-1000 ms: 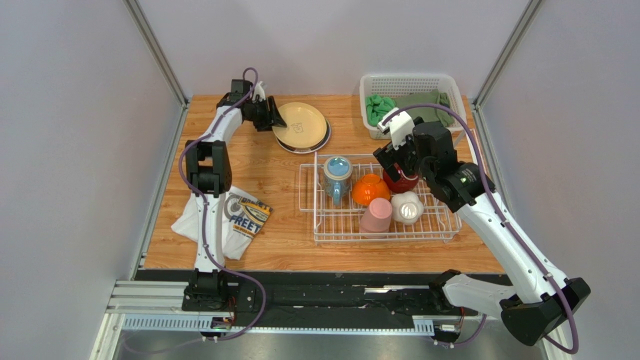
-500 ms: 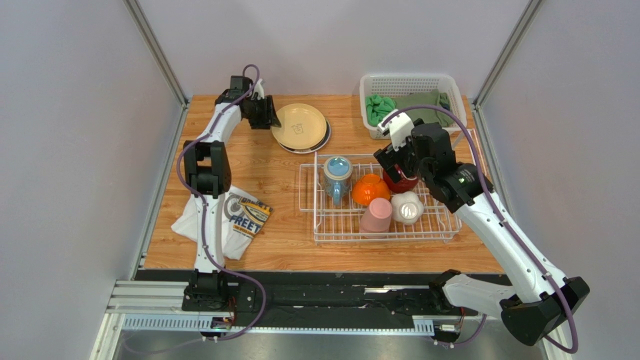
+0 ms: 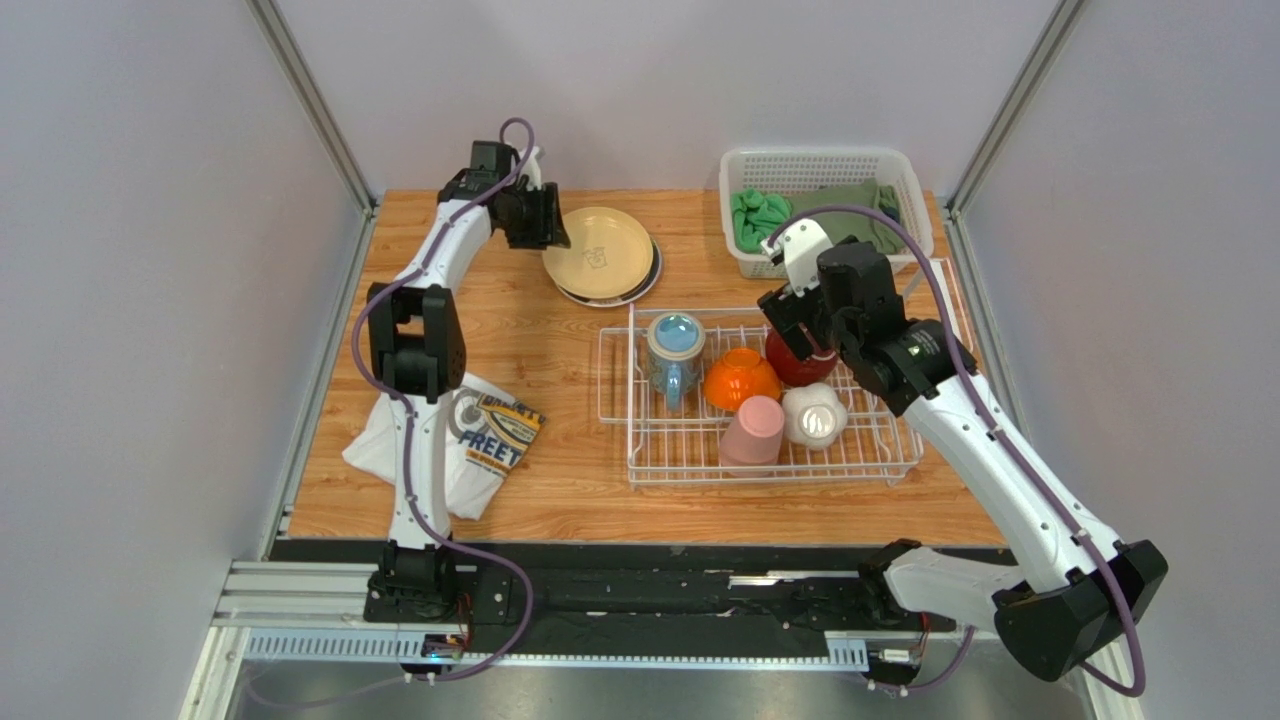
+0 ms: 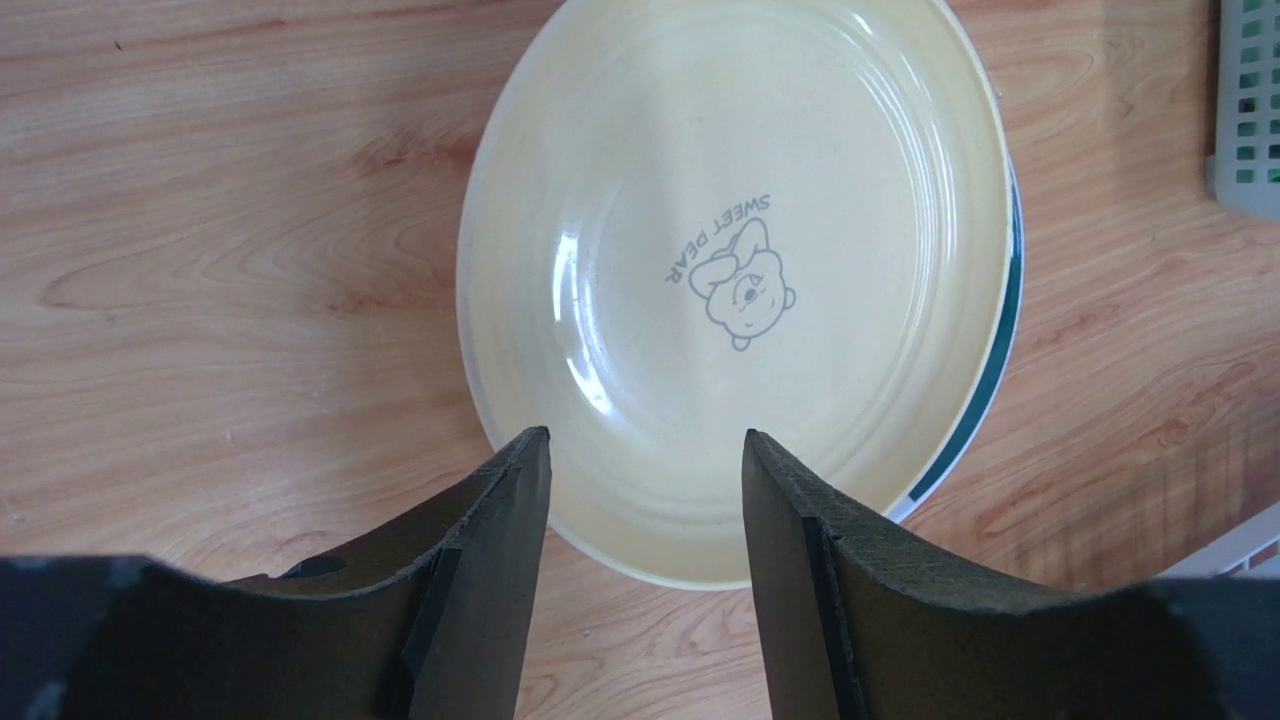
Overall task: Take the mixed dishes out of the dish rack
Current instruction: Place the plate on the plate.
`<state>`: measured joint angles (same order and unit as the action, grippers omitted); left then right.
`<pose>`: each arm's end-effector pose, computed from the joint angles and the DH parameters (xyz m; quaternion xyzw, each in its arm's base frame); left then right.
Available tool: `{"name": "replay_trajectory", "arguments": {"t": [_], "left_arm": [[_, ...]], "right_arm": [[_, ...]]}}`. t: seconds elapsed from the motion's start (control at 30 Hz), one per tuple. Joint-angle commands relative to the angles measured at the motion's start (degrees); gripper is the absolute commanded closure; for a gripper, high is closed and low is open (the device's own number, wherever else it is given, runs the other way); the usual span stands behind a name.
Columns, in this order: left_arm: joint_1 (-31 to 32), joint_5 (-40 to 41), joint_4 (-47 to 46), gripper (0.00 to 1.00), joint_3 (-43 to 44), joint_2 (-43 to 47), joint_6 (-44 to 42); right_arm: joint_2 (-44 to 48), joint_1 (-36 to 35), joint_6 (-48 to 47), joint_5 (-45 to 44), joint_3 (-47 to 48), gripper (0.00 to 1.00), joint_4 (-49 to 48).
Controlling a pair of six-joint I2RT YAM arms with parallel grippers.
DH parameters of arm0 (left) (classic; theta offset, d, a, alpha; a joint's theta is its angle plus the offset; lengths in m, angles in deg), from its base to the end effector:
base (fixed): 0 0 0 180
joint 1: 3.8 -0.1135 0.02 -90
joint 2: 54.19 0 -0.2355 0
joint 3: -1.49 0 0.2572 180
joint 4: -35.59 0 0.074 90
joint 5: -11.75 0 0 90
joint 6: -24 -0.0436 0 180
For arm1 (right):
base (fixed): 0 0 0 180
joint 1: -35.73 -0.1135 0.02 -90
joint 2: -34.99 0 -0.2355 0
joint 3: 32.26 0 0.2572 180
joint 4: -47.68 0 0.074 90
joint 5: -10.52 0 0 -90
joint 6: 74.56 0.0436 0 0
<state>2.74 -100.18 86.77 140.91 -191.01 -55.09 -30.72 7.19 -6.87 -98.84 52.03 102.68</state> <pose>0.5191 -0.0759 0.2005 0.0322 0.9202 -0.2285 0.3162 0.2349 0.1113 0.3417 -0.3093 0.8273 -0.1257 0.4518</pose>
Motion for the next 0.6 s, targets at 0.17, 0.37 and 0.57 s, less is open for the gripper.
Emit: {"name": "replay_trajectory", "arguments": {"t": [0.17, 0.37, 0.57], "left_arm": [[0.49, 0.4, 0.54, 0.41, -1.39, 3.57, -1.78], [0.57, 1.1, 0.1, 0.41, -1.83, 3.57, -1.86], [0.57, 1.89, -0.16, 0.41, -1.48, 4.1, -2.21]], "right_arm": [[0.23, 1.55, 0.77, -1.83, -0.93, 0.12, 1.02], [0.5, 1.81, 0.6, -1.3, -1.63, 0.12, 1.29], [0.06, 1.99, 0.6, -0.6, -2.08, 0.12, 1.29]]}}
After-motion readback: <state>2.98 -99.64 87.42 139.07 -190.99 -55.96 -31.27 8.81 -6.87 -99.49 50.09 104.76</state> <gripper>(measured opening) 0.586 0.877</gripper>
